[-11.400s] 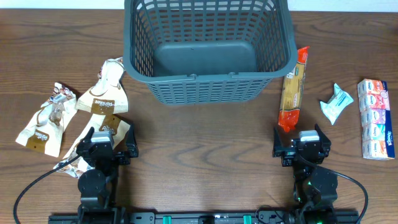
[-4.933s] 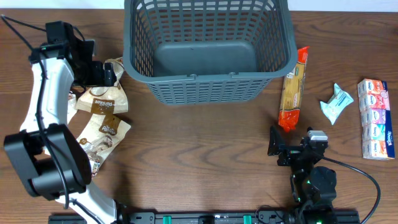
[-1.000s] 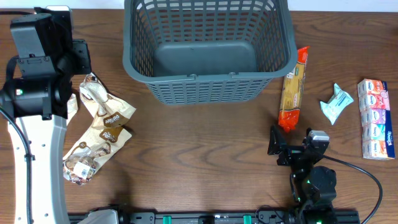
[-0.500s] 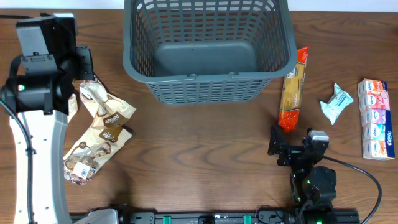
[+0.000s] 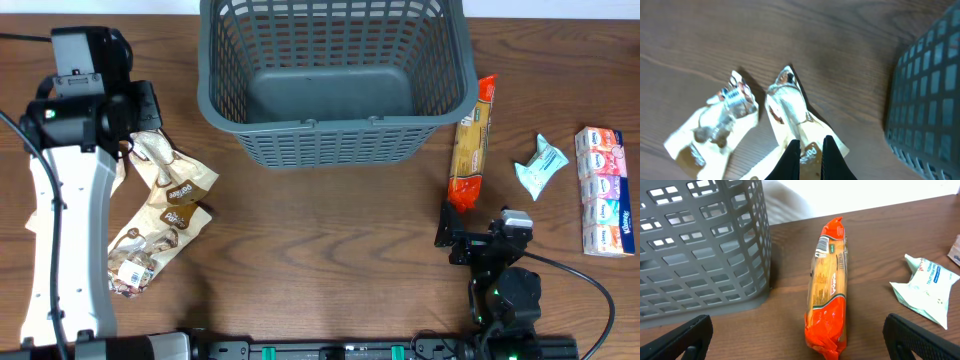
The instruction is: Pack container
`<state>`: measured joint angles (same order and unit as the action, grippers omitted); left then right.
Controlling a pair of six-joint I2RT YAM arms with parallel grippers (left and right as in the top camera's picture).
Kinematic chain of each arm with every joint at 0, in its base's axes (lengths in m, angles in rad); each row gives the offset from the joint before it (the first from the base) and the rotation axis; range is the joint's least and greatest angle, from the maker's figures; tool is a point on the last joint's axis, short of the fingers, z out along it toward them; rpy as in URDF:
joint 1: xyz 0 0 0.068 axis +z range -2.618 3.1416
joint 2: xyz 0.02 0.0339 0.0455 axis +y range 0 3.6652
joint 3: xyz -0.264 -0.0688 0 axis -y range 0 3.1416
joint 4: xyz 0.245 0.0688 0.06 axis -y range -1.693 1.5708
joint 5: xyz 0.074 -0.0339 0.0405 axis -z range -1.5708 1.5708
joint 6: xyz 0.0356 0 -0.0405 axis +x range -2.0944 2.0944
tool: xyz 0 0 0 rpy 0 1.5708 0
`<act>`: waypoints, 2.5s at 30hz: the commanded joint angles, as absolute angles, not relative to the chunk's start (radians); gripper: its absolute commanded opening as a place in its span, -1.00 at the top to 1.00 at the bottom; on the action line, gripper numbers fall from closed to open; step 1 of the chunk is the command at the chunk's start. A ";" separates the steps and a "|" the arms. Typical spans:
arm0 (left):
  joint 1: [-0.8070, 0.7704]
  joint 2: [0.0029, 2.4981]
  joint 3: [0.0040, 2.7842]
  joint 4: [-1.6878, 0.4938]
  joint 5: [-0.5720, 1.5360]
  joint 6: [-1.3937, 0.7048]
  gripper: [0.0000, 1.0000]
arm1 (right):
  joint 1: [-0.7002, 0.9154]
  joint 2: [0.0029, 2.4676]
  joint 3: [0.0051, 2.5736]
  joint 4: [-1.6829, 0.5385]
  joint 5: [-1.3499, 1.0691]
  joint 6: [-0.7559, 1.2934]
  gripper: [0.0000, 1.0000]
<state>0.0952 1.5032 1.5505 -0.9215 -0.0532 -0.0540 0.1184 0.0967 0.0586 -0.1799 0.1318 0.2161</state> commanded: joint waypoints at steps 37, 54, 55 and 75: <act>0.203 2.037 1.557 -0.852 0.016 -0.441 -0.61 | 0.125 0.099 0.054 -0.179 0.150 0.201 -0.99; 0.203 2.189 1.556 -0.851 0.073 -0.519 -0.63 | 0.125 0.099 0.054 -0.179 0.150 0.201 -0.99; 0.203 2.193 1.556 -0.851 0.073 -0.519 -0.63 | 0.125 0.099 0.054 -0.179 0.150 0.201 -0.99; 0.202 2.188 1.556 -0.859 0.087 -0.475 0.88 | 0.125 0.099 0.054 -0.179 0.150 0.201 -0.99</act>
<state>0.2020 2.1506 1.5650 -0.8551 0.0551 -0.4969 0.1184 0.0967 0.0586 -0.1791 0.1322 0.2161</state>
